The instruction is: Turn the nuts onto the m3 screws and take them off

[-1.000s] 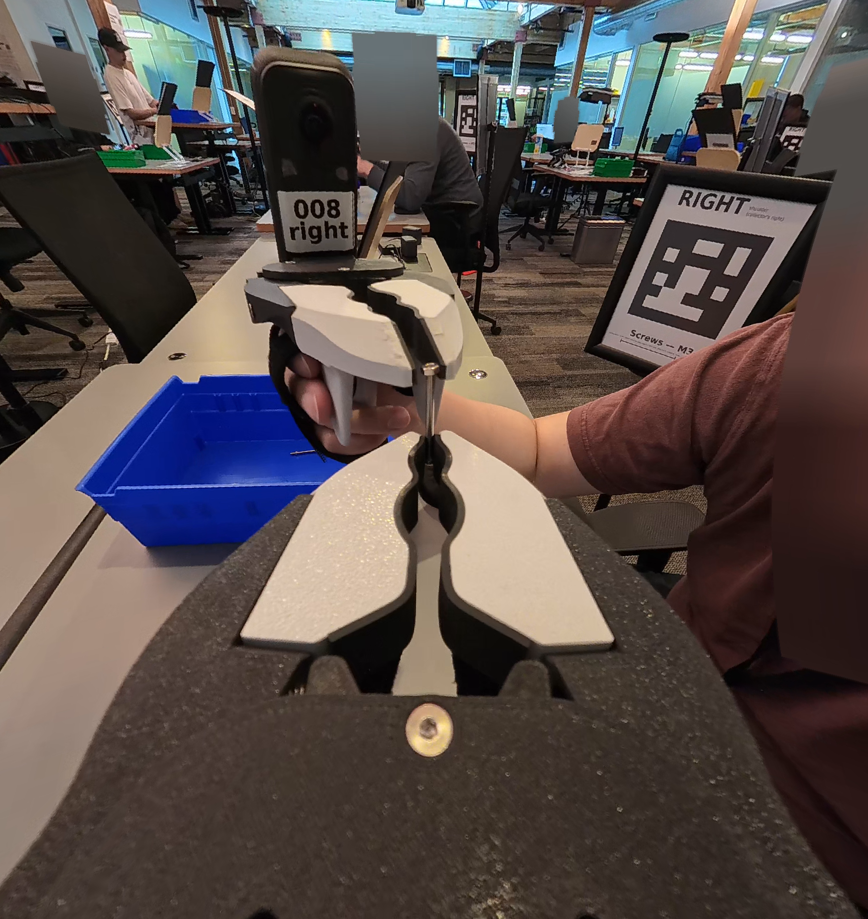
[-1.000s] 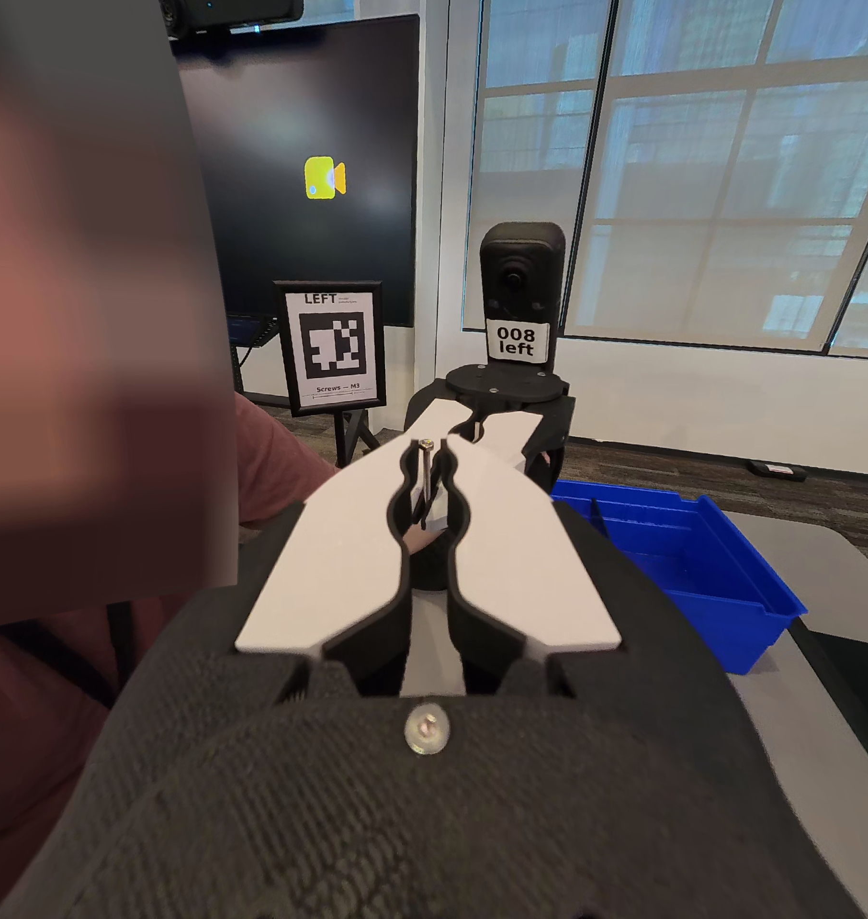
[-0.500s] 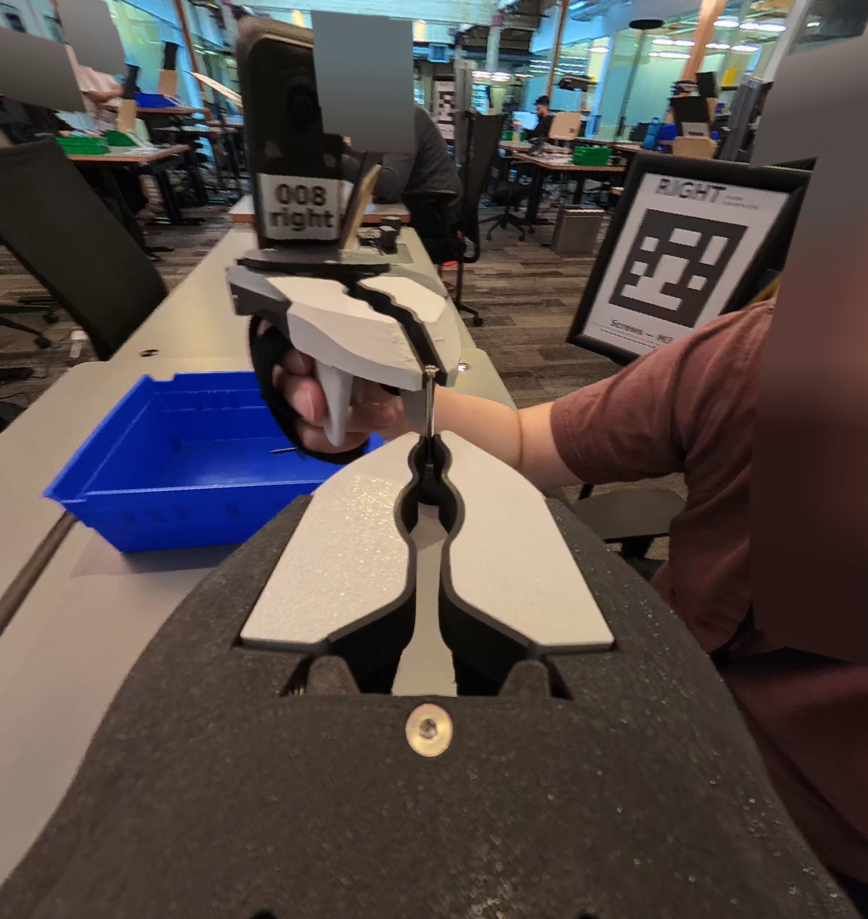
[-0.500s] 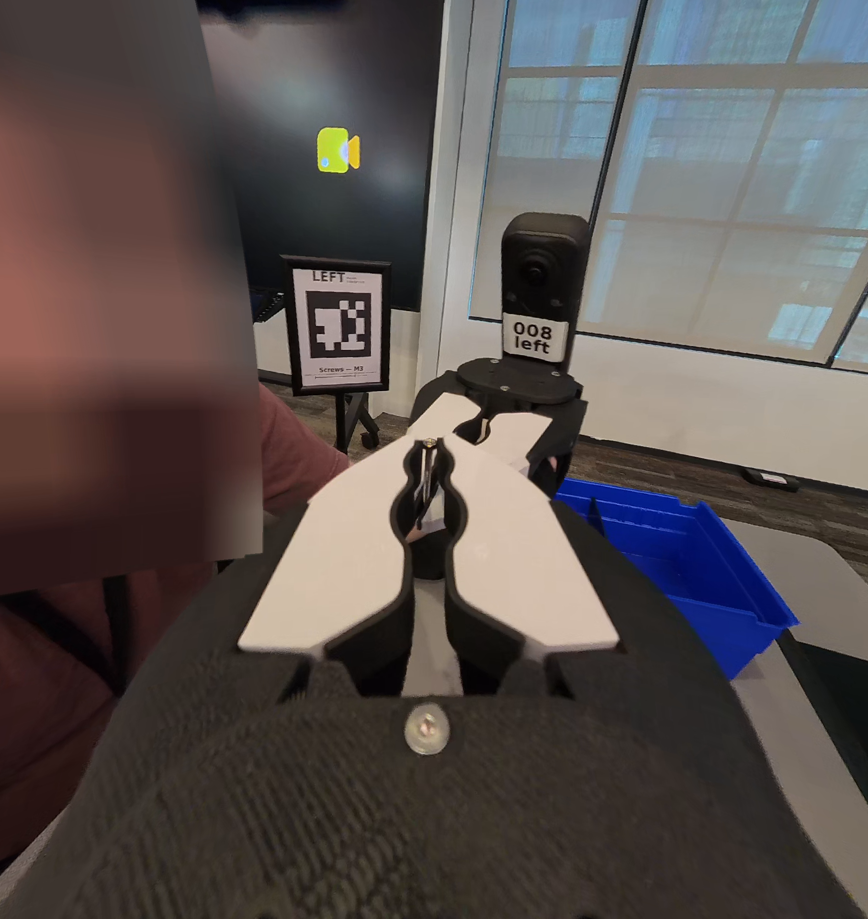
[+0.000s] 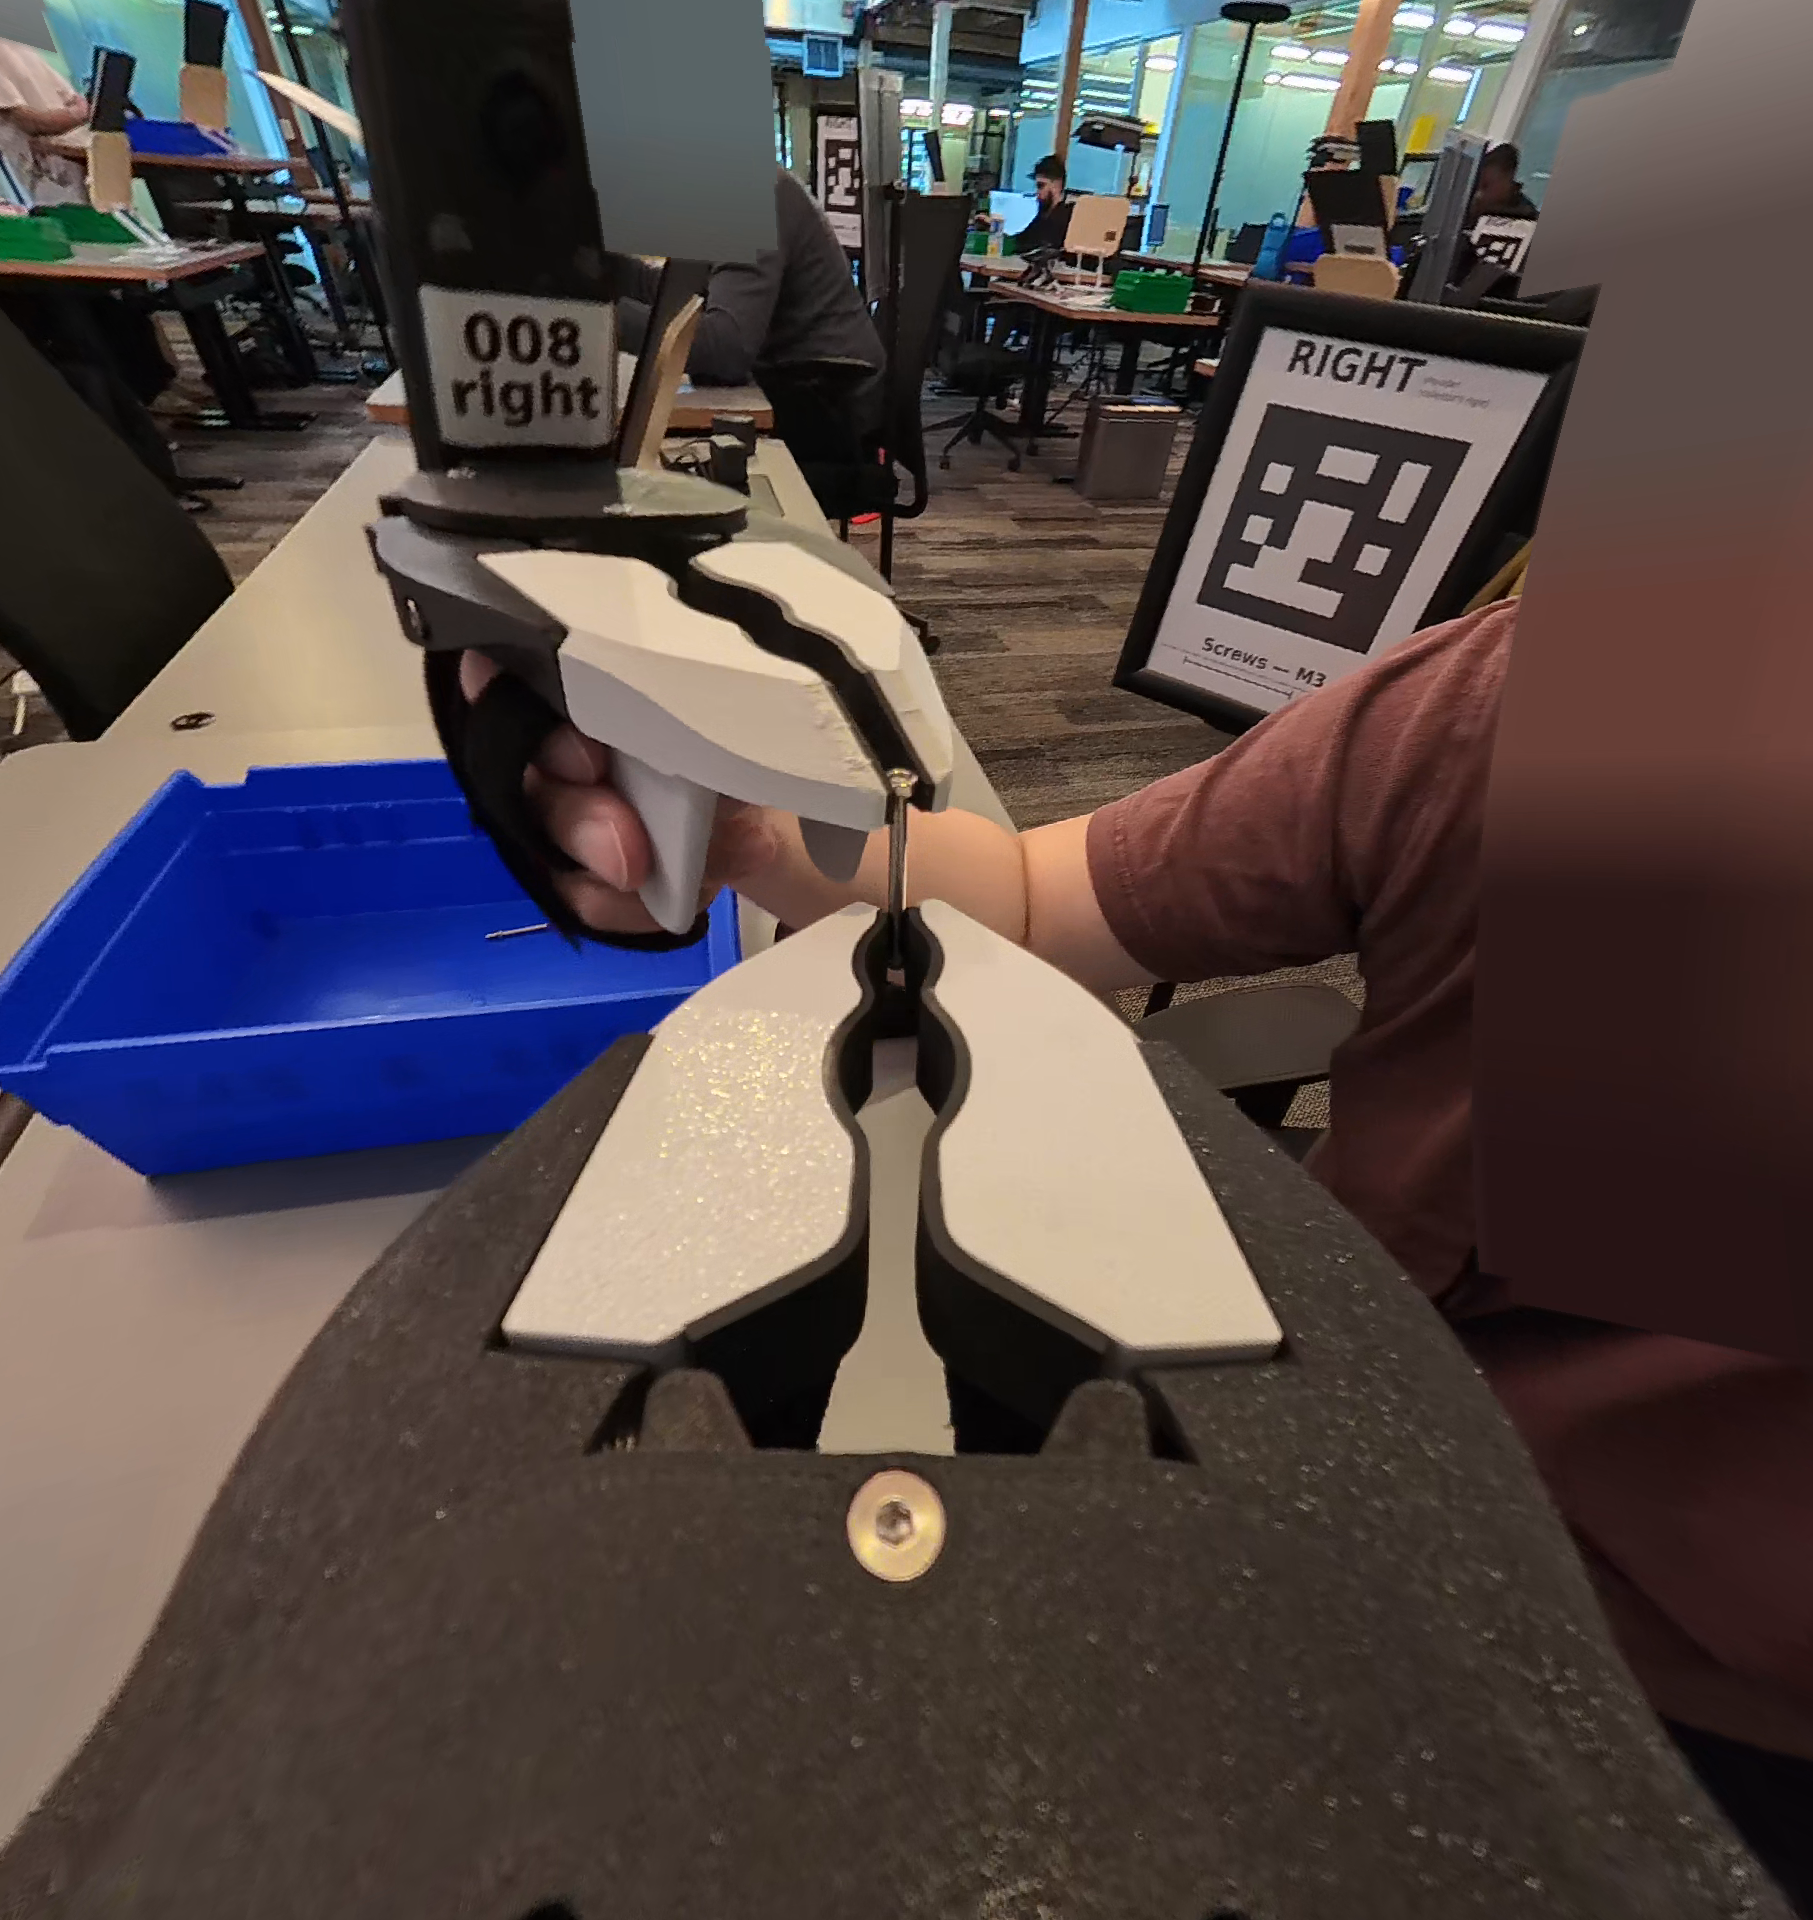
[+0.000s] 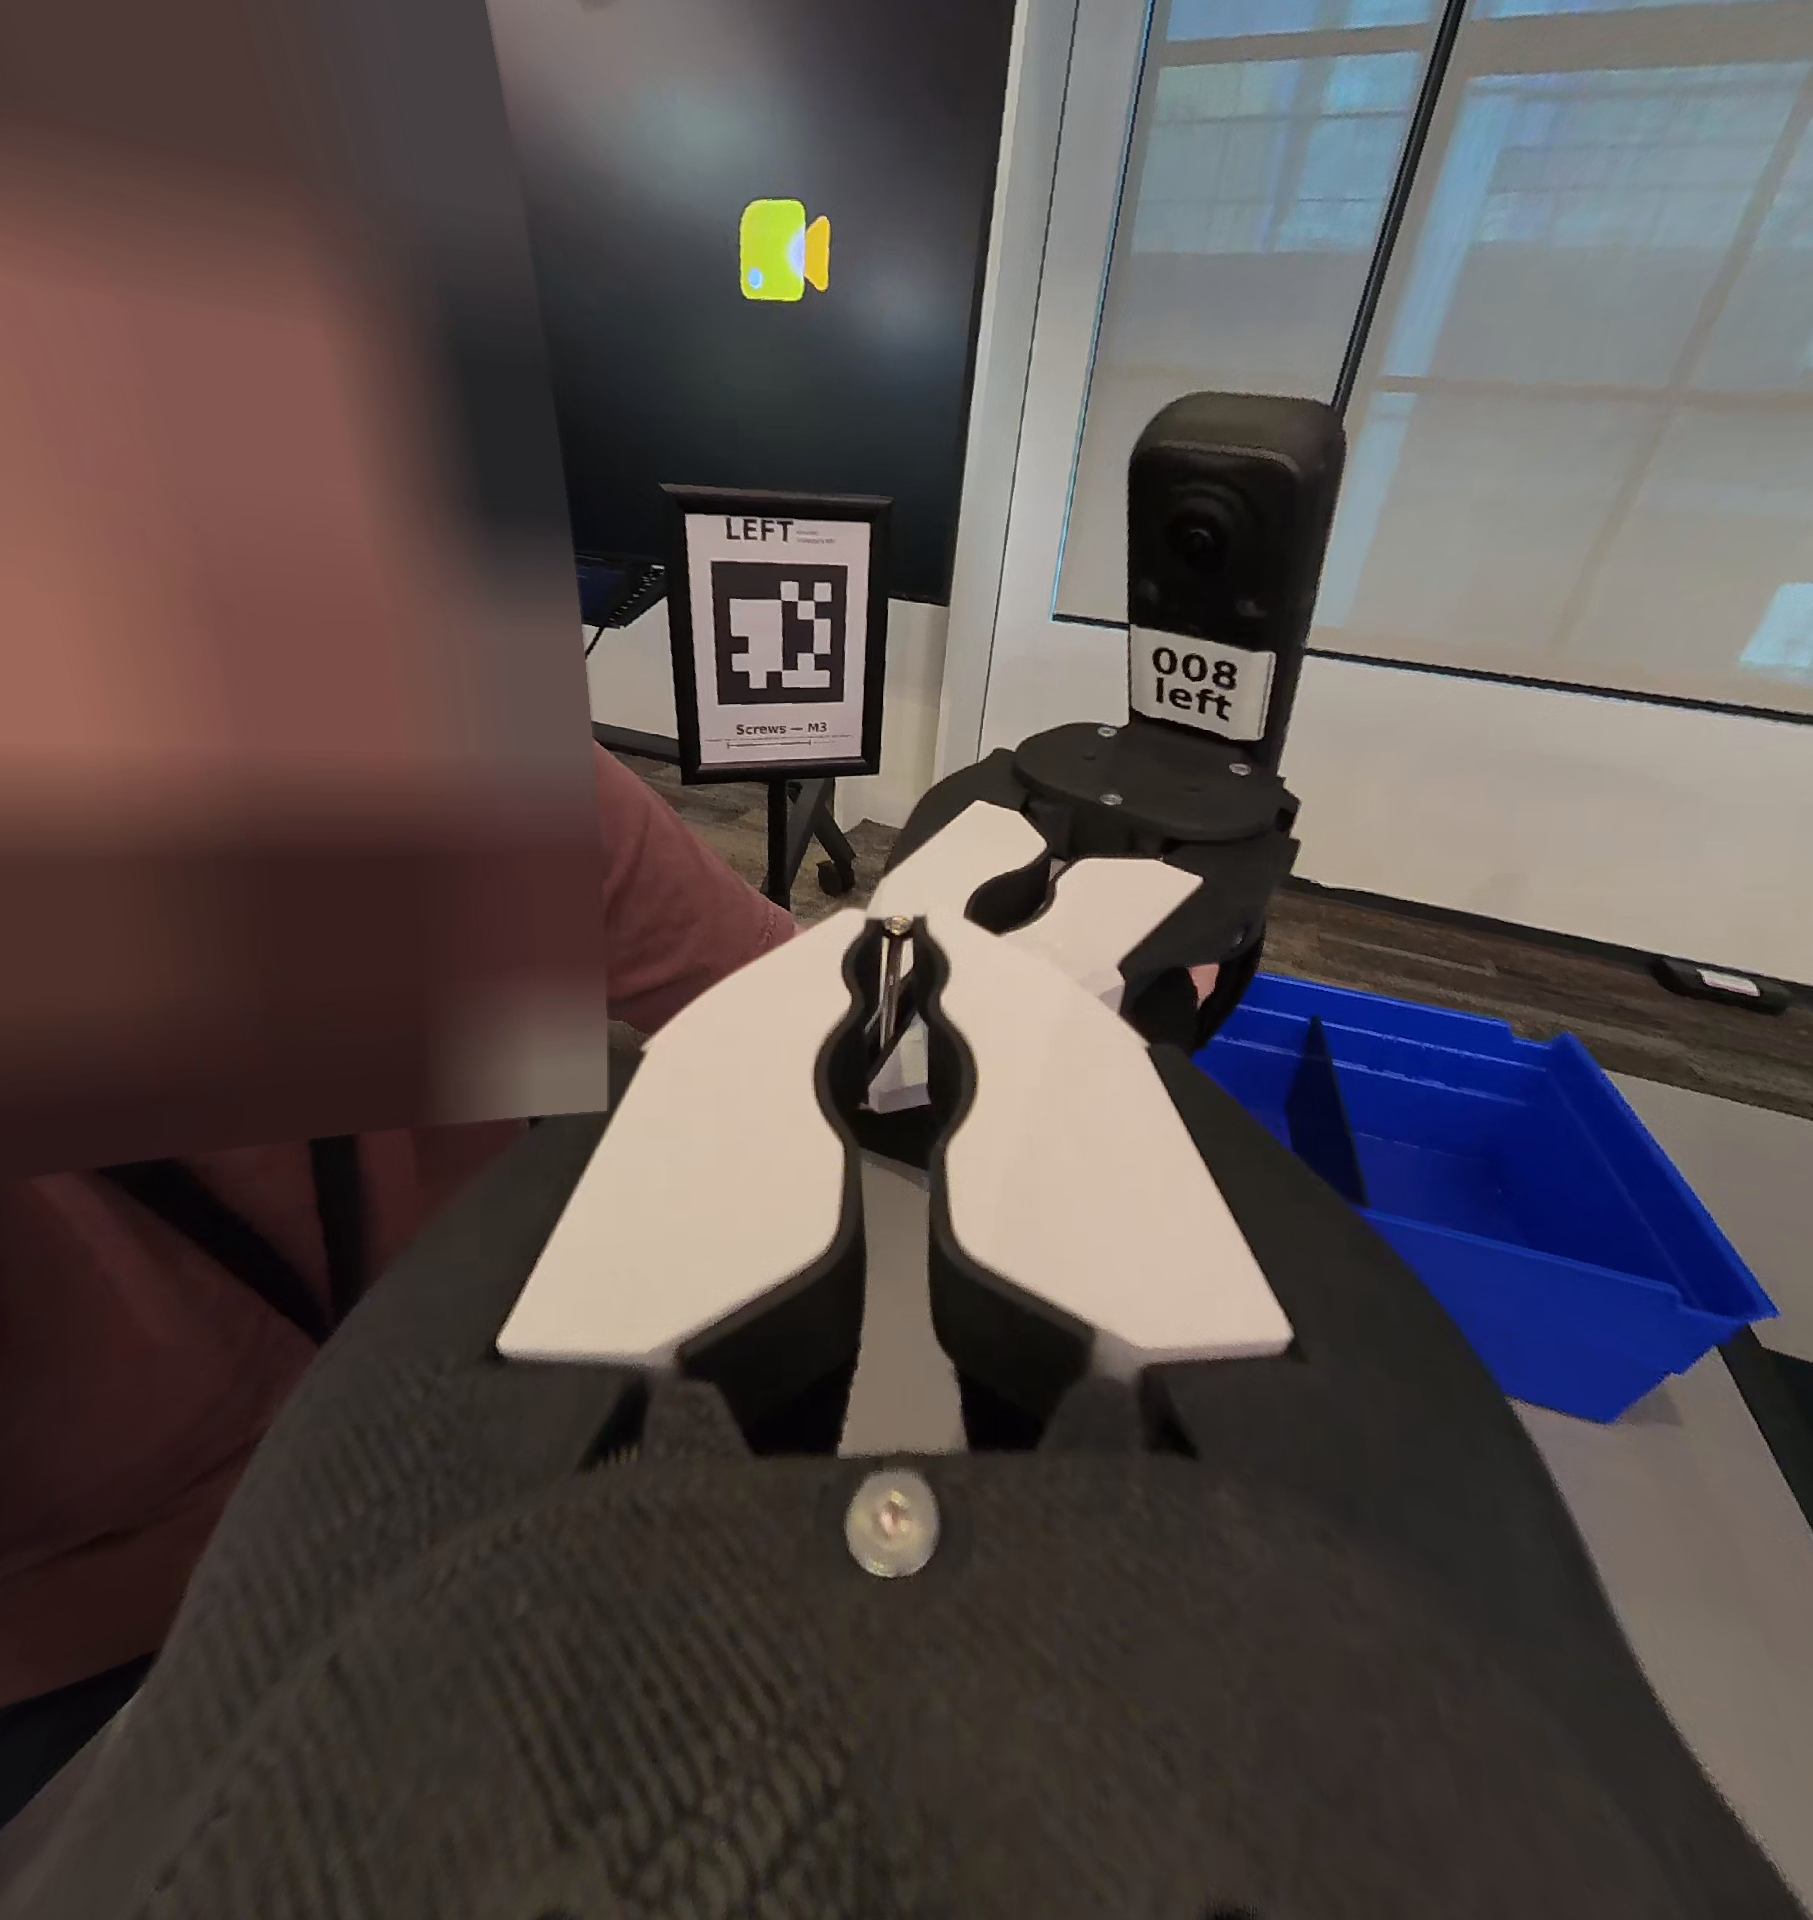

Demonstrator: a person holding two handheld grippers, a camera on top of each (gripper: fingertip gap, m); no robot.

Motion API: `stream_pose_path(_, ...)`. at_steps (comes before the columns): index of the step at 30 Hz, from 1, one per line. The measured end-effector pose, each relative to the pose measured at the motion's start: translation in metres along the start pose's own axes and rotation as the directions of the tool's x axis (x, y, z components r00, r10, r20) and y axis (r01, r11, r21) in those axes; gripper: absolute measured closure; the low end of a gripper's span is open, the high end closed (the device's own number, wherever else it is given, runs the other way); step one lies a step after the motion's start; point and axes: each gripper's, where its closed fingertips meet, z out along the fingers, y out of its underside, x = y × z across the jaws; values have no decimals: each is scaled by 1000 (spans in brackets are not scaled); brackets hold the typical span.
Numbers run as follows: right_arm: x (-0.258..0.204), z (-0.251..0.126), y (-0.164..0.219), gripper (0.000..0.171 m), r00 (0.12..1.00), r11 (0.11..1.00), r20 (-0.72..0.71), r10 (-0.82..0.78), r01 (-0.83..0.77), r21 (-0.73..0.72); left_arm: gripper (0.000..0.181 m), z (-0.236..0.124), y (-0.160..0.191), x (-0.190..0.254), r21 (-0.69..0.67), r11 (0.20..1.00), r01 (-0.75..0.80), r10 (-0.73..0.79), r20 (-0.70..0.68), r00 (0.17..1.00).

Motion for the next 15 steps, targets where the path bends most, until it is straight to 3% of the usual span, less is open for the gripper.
stream_pose_path(15, 7, -5, 6, 165, 996, 996, -84, -27, 20, -88, 179, -1, 5, -8, -24, 999, 25, -24, 35, 999)
